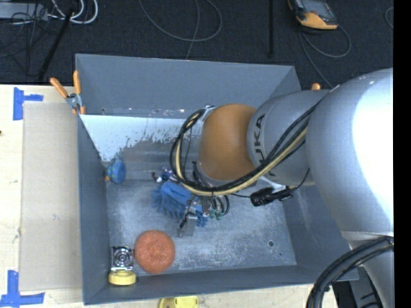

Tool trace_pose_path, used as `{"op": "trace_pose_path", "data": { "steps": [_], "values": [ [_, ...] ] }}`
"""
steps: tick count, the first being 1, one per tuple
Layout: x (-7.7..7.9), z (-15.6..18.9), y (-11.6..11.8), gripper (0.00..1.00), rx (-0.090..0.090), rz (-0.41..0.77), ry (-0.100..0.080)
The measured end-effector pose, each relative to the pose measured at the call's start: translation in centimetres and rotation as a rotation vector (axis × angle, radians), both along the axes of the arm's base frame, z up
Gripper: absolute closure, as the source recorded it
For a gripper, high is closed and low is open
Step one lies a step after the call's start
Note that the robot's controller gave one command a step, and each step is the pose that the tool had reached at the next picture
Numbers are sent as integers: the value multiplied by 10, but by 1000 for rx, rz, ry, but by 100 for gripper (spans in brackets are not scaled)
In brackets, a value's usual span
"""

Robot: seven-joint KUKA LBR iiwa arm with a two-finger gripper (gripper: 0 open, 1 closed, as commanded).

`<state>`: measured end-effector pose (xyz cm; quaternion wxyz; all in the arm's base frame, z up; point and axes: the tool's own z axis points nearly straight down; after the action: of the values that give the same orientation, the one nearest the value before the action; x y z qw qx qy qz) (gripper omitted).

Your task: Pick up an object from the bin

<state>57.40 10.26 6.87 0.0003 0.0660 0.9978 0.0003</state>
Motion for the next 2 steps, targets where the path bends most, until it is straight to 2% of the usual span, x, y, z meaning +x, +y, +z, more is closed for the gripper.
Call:
{"op": "trace_pose_path", "data": {
  "steps": [1,2],
  "values": [
    [3,2,4,100,4,-153,1],
    [3,2,4,100,4,-154,1]
  ]
}}
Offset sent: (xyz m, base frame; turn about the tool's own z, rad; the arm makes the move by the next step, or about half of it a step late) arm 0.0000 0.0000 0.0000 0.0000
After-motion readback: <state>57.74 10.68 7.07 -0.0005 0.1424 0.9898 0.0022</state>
